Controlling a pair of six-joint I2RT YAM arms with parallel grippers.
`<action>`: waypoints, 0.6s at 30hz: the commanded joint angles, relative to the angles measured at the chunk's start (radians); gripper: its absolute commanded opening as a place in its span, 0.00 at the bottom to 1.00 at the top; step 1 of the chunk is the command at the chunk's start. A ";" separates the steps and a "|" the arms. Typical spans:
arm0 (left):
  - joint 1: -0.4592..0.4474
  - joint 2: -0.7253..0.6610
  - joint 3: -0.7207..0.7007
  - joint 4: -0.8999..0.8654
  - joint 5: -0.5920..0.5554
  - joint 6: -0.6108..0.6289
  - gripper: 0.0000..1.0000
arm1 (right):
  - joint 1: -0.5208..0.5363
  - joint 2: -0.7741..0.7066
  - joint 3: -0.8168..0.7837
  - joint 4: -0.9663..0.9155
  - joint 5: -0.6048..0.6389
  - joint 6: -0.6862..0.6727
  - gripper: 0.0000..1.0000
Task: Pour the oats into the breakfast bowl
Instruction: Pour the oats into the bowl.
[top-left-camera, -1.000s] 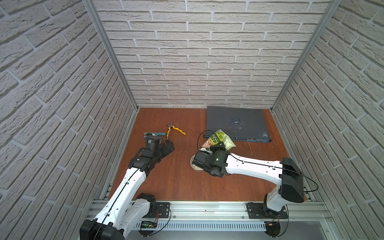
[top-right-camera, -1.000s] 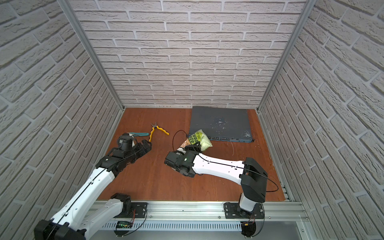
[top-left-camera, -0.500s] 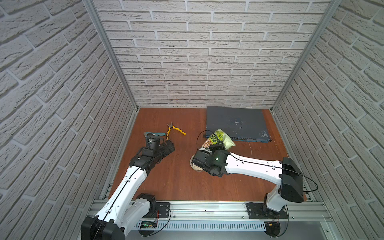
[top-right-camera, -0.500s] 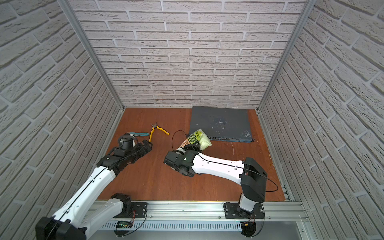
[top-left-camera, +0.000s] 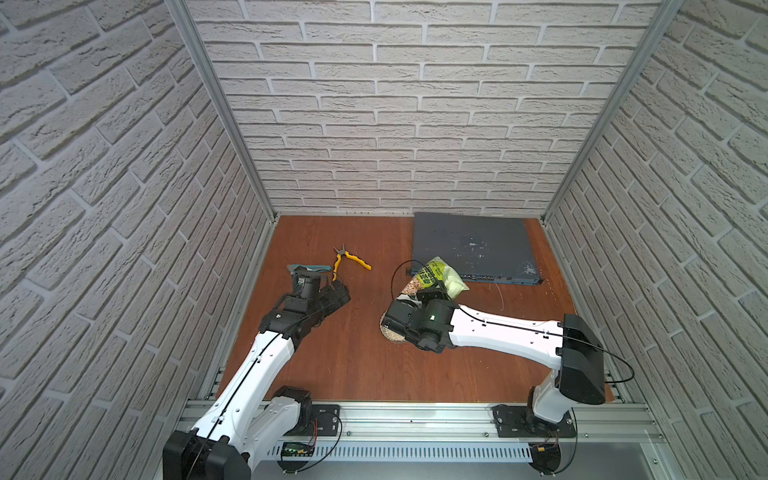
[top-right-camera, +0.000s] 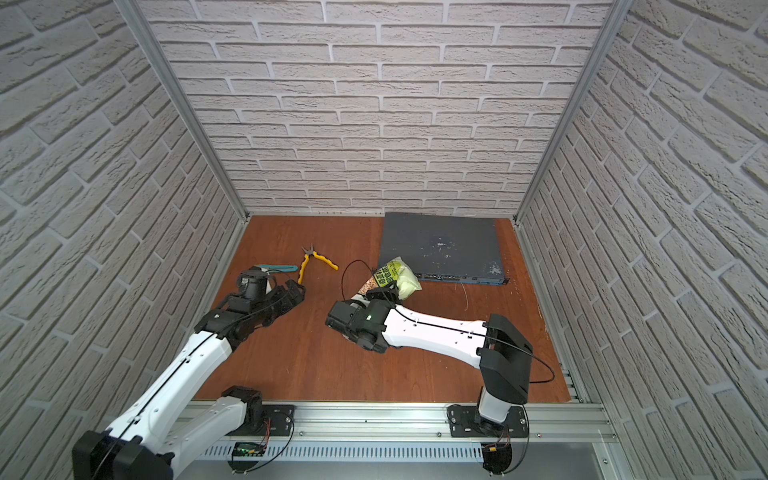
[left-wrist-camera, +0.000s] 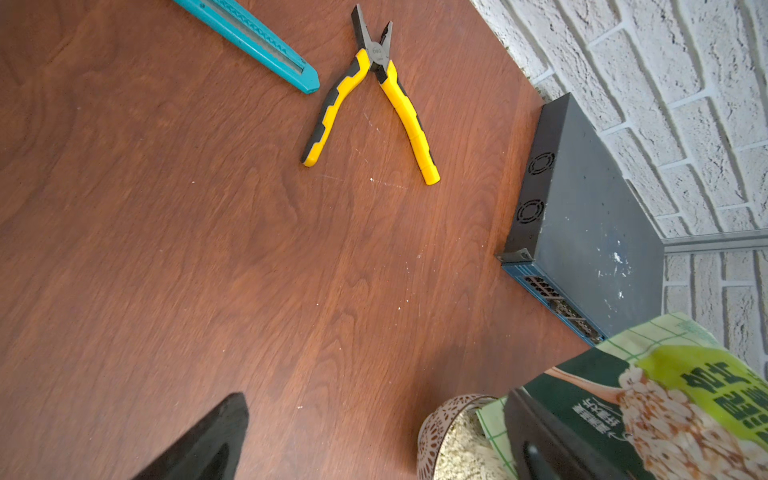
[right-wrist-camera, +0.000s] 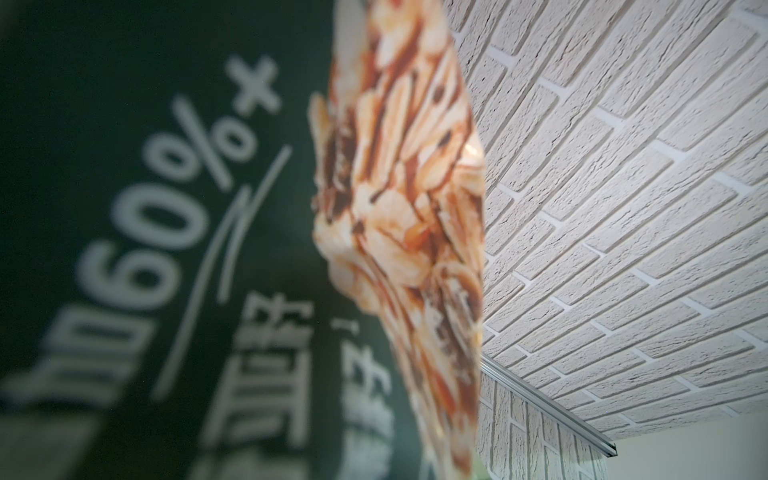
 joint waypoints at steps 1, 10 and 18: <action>0.007 0.001 -0.009 0.033 0.006 0.014 0.98 | 0.009 -0.014 0.046 0.043 0.159 0.000 0.04; 0.009 0.003 -0.009 0.030 0.007 0.016 0.98 | 0.008 -0.004 0.067 0.023 0.139 0.045 0.04; 0.009 -0.004 -0.010 0.022 0.007 0.018 0.98 | -0.017 -0.018 0.040 -0.017 0.106 0.117 0.04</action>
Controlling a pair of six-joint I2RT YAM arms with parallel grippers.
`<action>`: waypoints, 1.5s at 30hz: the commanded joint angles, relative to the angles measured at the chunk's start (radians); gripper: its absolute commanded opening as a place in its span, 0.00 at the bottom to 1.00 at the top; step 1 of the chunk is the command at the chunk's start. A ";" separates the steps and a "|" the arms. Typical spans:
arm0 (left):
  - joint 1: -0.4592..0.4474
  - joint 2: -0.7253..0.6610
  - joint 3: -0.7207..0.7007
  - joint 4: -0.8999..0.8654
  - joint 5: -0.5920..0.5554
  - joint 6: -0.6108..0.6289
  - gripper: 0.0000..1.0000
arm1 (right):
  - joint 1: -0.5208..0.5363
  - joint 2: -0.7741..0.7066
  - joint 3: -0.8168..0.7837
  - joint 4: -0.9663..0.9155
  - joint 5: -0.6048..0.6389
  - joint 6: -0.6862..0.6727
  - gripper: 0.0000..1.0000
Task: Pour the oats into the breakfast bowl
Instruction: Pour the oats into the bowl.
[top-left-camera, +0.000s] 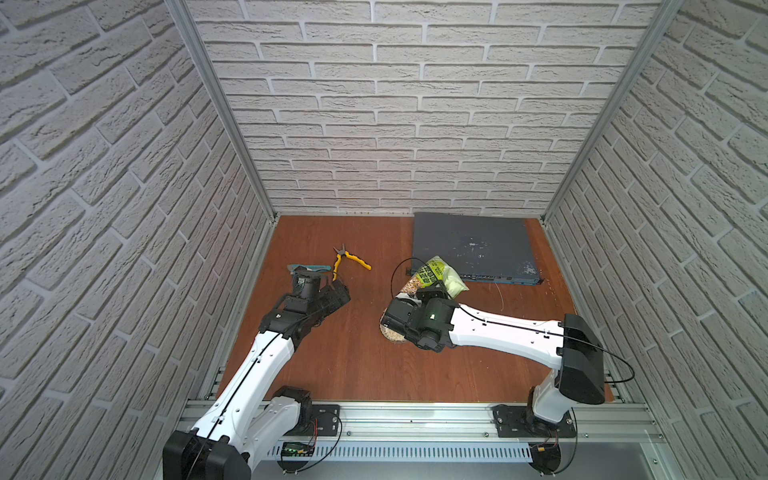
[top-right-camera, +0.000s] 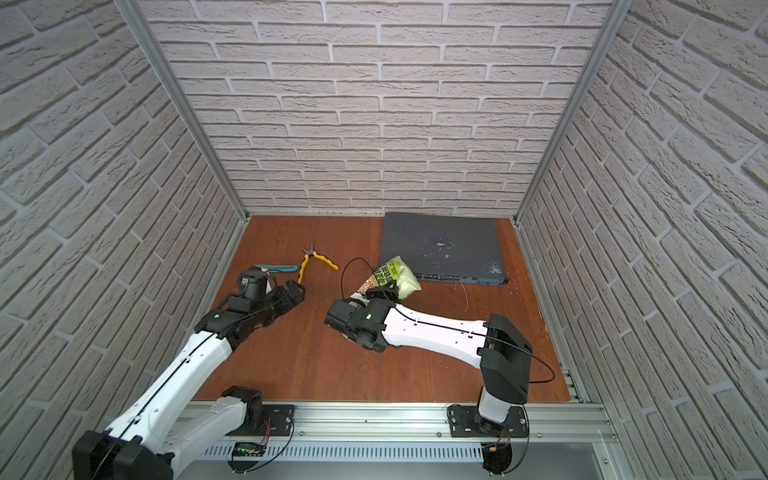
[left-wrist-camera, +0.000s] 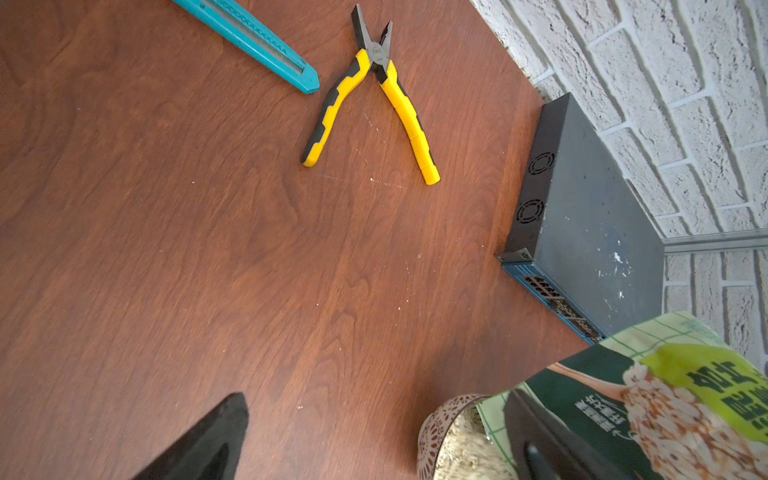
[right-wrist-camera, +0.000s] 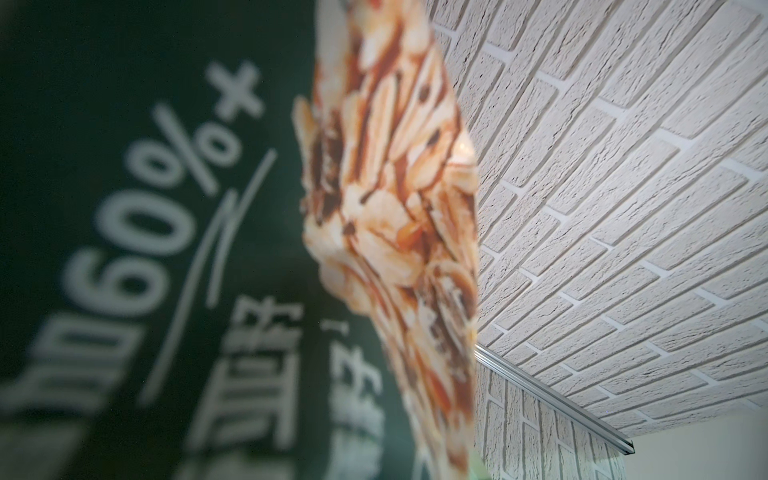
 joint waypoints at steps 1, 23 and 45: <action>0.009 -0.004 -0.009 0.021 0.007 0.016 0.98 | -0.013 -0.023 0.018 0.001 0.116 0.068 0.03; 0.012 0.012 0.018 -0.010 -0.010 0.016 0.98 | -0.116 -0.174 -0.149 0.108 -0.145 0.157 0.04; 0.057 -0.010 0.063 0.008 0.052 0.048 0.98 | -0.372 -0.381 -0.317 0.223 -0.865 0.294 0.04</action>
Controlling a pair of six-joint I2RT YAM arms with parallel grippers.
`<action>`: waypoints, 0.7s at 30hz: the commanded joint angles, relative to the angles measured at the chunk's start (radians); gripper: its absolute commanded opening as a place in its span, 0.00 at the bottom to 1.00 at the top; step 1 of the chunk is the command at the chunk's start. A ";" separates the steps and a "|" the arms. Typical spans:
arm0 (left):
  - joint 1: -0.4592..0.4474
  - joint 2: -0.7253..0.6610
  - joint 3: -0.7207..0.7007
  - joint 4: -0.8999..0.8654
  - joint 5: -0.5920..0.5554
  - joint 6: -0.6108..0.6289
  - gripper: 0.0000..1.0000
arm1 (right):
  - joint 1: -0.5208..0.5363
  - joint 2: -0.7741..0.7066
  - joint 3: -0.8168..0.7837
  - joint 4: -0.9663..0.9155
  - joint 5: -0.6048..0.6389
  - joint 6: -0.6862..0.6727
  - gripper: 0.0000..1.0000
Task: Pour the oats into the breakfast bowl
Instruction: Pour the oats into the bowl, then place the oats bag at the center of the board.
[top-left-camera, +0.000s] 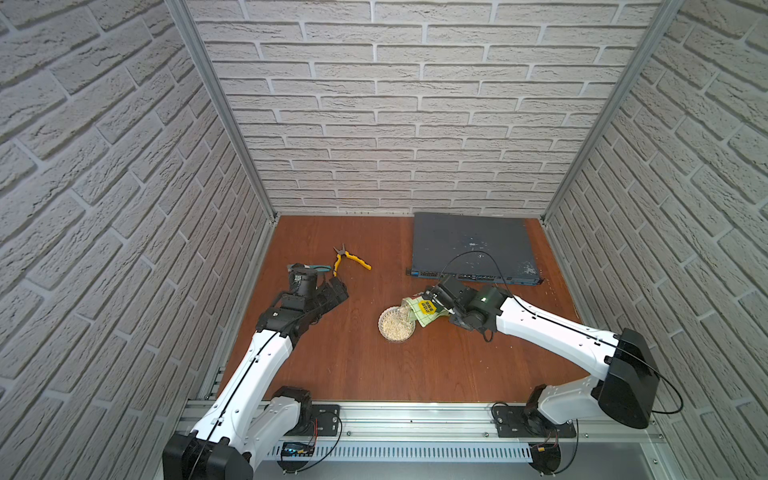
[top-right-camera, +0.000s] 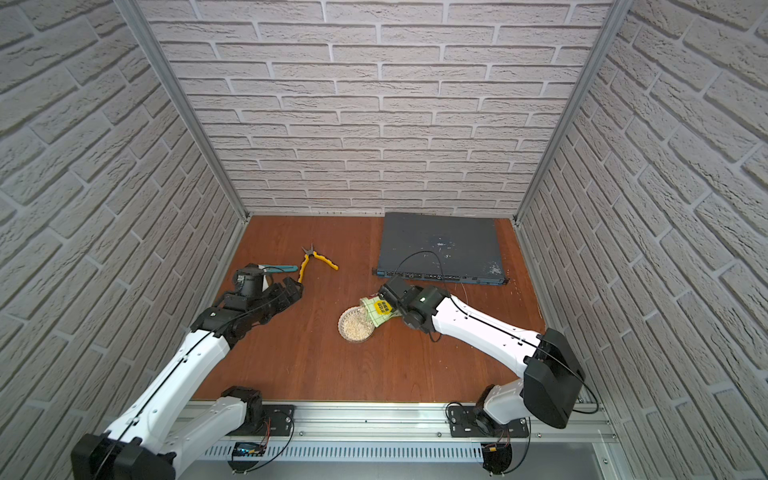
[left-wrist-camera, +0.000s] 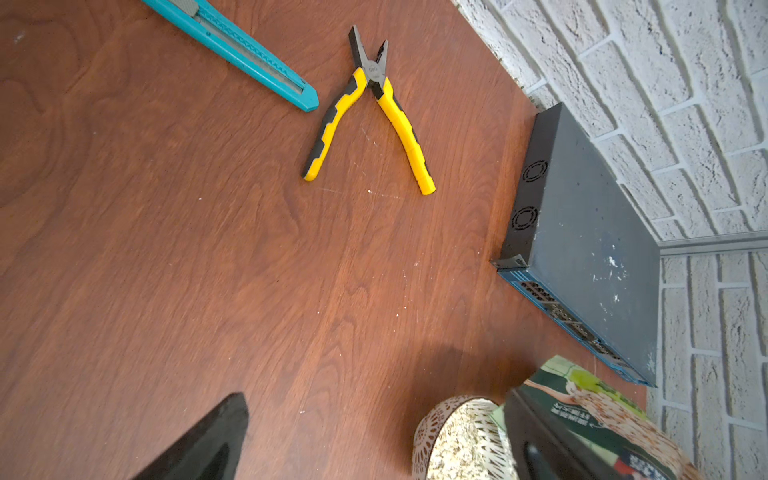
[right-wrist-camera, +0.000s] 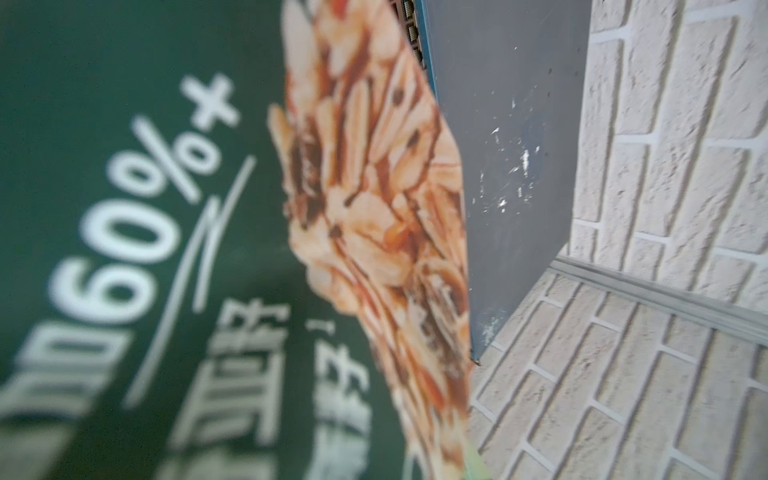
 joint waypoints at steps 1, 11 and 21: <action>0.031 -0.009 0.029 0.035 0.048 0.018 0.98 | -0.057 -0.092 -0.029 0.103 -0.247 0.047 0.04; 0.112 -0.051 0.023 0.095 0.171 0.047 0.98 | -0.232 -0.159 -0.151 0.345 -0.735 0.172 0.04; 0.121 -0.113 -0.014 0.210 0.217 0.070 0.98 | -0.282 -0.060 -0.364 0.992 -0.953 0.416 0.05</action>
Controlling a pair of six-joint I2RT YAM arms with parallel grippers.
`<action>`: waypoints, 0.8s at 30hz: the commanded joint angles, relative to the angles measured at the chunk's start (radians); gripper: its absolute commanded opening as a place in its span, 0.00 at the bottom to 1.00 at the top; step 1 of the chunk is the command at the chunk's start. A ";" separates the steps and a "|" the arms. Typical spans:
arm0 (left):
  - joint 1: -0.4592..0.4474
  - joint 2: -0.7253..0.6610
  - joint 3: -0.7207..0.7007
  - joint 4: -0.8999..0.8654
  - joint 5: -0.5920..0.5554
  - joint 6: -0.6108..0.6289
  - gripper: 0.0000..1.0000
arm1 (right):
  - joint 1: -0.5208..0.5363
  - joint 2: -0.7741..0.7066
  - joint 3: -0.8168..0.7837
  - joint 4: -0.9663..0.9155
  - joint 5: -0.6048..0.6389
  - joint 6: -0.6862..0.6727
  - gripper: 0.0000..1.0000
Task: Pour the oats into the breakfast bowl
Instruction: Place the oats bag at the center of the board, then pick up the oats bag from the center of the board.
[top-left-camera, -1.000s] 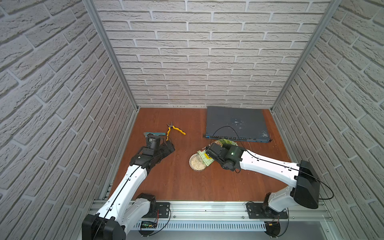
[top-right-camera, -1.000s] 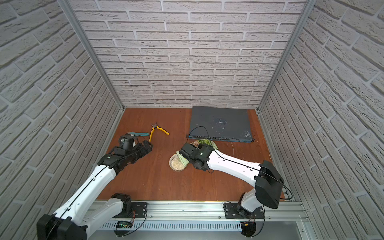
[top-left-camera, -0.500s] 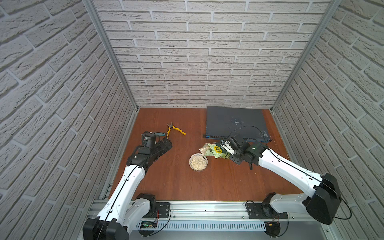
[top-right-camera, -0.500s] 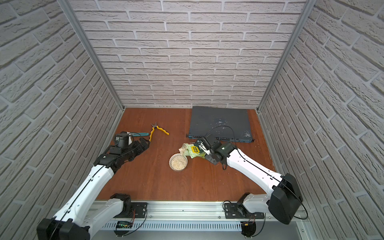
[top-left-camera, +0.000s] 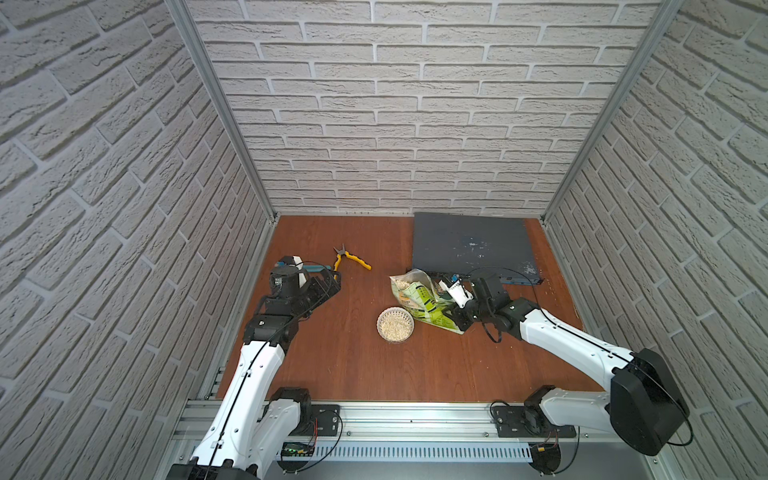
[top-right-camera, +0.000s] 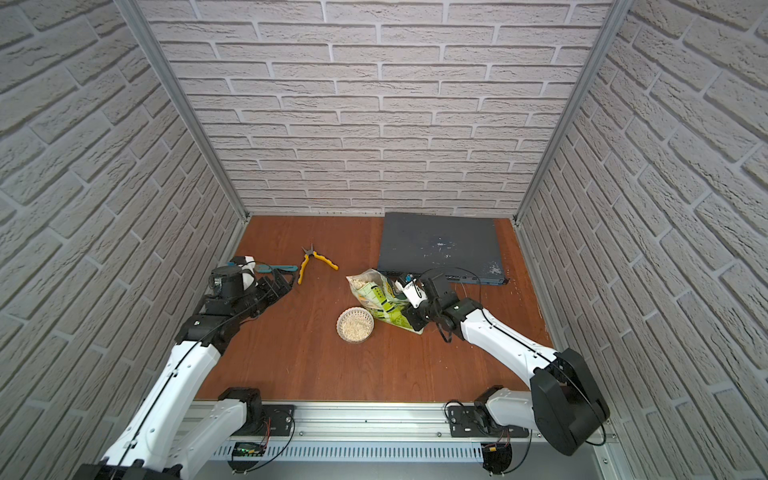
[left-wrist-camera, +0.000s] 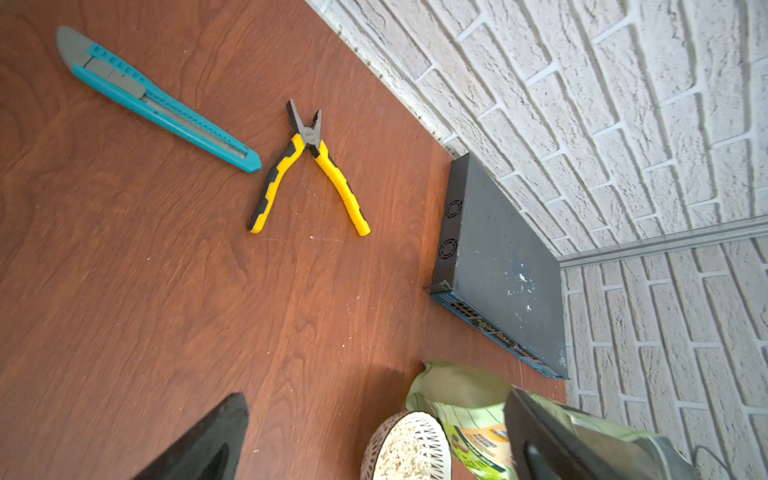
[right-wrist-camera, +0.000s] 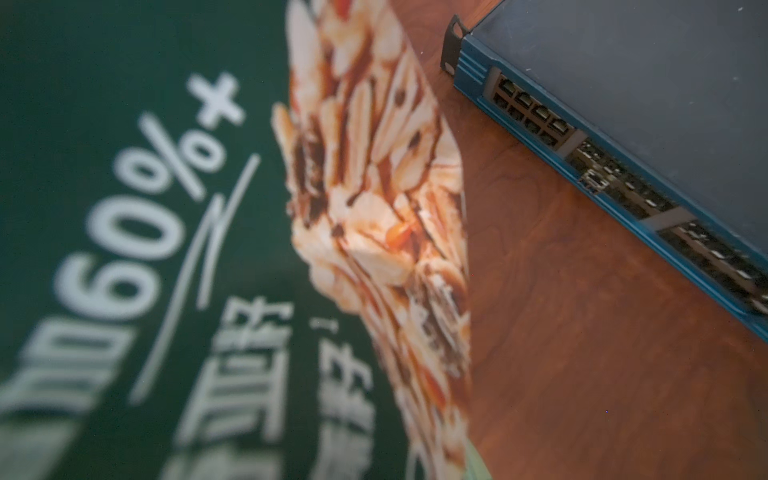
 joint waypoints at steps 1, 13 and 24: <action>0.006 -0.021 -0.017 0.113 0.037 0.033 0.98 | -0.005 0.059 -0.010 0.395 -0.149 0.107 0.08; 0.007 -0.028 0.003 0.241 0.003 0.121 0.98 | -0.047 0.011 -0.012 0.324 -0.075 -0.011 0.72; 0.006 0.022 0.031 0.330 0.013 0.196 0.98 | -0.046 -0.125 0.081 0.063 -0.116 -0.121 0.37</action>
